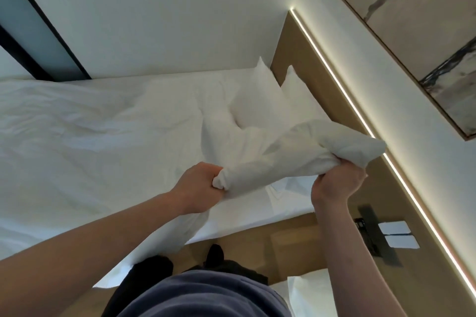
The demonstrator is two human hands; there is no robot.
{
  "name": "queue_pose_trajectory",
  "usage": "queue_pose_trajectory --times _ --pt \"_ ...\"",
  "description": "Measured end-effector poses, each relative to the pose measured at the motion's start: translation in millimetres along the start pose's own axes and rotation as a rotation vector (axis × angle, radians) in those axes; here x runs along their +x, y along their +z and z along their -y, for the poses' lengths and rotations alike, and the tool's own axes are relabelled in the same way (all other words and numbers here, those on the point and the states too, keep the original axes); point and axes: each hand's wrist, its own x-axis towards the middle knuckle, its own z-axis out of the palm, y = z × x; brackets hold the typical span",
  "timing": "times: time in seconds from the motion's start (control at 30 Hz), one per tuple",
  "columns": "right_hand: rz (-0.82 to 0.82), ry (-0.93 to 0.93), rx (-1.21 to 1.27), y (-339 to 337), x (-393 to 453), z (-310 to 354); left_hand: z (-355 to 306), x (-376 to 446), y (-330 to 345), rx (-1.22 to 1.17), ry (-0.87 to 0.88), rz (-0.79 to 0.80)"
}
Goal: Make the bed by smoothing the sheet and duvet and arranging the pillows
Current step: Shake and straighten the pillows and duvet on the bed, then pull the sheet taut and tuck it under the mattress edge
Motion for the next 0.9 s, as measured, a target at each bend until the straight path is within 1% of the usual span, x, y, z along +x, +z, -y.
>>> queue_pose_trajectory --times 0.07,0.17,0.3,0.37,0.43,0.5,0.57,0.6,0.67,0.73,0.8,0.83,0.87,0.9 --pt "-0.003 0.119 -0.106 -9 -1 -15 10 -3 3 0.019 -0.031 0.019" --pt "0.016 0.269 -0.113 -17 -8 -34 29 -4 4 0.037 -0.051 0.036" --pt "0.054 0.305 -0.082 -7 -14 -45 55 -7 2 0.025 -0.09 -0.025" --pt "0.107 0.301 -0.047 11 -16 -45 75 -10 5 0.074 -0.122 -0.08" --pt "0.146 0.291 0.034 36 -19 -45 102 -16 9 0.206 -0.202 -0.094" --pt "0.164 0.294 0.135 62 -21 -45 140 -30 13 0.353 -0.364 -0.107" --pt "0.173 0.315 0.212 83 -21 -47 177 -53 12 0.438 -0.548 -0.118" --pt "0.178 0.33 0.233 90 -22 -49 191 -65 10 0.437 -0.622 -0.097" --pt "0.206 0.364 0.245 101 -28 -56 203 -81 9 0.367 -0.696 -0.039" --pt "0.24 0.401 0.224 111 -38 -67 197 -82 12 0.259 -0.684 0.029" --pt "0.257 0.429 0.203 127 -51 -80 177 -68 20 0.154 -0.632 0.149" --pt "0.262 0.442 0.197 136 -58 -85 164 -57 25 0.138 -0.605 0.201" --pt "0.265 0.451 0.194 147 -65 -88 153 -46 31 0.135 -0.59 0.228" --pt "0.26 0.455 0.191 157 -72 -90 144 -36 36 0.139 -0.602 0.212"
